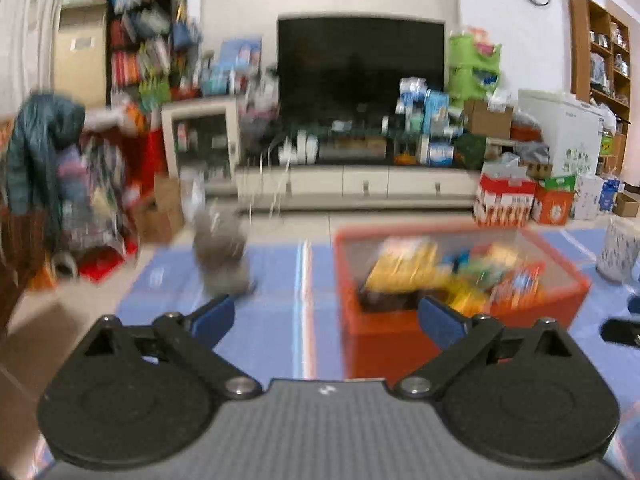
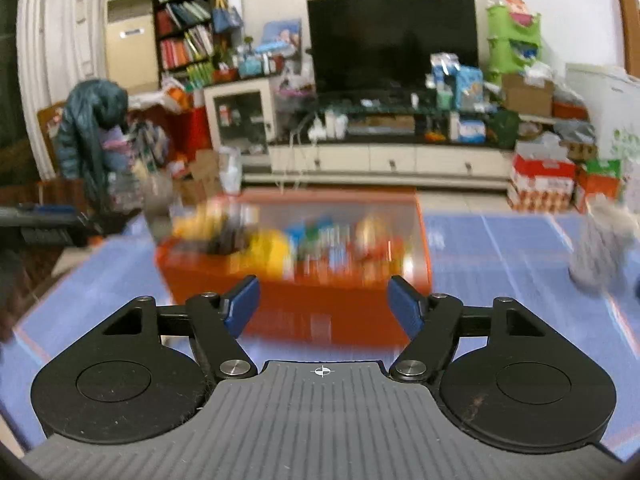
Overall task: Organize snacks
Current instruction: 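Move the left tool to the blue-white cookie pack while the right tool moves to the clear oat cookie bag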
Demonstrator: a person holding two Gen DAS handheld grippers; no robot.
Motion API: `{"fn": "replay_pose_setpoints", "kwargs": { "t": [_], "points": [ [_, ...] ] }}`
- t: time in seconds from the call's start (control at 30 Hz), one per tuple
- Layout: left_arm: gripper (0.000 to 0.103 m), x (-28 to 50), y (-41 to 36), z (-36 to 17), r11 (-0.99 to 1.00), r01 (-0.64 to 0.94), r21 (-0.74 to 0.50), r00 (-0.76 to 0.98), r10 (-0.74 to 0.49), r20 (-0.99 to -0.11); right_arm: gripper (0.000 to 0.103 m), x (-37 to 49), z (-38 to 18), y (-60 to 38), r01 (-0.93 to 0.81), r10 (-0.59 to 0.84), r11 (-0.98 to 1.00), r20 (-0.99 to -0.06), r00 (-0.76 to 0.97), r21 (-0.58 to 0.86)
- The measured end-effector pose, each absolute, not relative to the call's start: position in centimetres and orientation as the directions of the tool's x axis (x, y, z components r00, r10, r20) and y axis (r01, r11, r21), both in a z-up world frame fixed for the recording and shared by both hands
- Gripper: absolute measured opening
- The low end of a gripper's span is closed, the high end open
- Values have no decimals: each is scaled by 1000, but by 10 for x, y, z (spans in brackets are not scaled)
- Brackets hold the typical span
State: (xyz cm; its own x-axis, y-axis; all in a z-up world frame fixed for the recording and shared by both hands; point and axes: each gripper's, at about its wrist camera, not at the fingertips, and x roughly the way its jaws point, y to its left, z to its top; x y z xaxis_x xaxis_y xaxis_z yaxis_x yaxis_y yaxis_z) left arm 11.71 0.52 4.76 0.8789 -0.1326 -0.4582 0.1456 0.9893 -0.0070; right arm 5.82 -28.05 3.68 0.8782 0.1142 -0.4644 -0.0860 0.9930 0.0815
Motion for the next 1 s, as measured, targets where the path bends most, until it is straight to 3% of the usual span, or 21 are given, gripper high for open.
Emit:
{"fn": "replay_pose_setpoints", "kwargs": {
  "t": [0.13, 0.33, 0.47, 0.83, 1.0],
  "points": [
    [98, 108, 35, 3, 990, 139, -32, 866, -137, -481, 62, 44, -8, -263, -78, 111, 993, -555, 825, 83],
    [98, 132, 20, -33, 939, 332, 88, 813, -237, -531, 73, 62, -32, -241, -89, 110, 994, -572, 813, 64],
    [98, 144, 9, -51, 915, 387, 112, 787, -265, -557, 74, 78, -44, -229, -63, 84, 996, -601, 795, 56],
    [98, 159, -8, -67, 923, 356, 146, 749, -189, -635, 74, 100, -59, -217, -15, 44, 999, -655, 755, 50],
    [98, 160, -8, -67, 932, 331, 145, 748, -166, -643, 81, 100, -56, -219, -4, 31, 999, -648, 761, 43]
  ]
}}
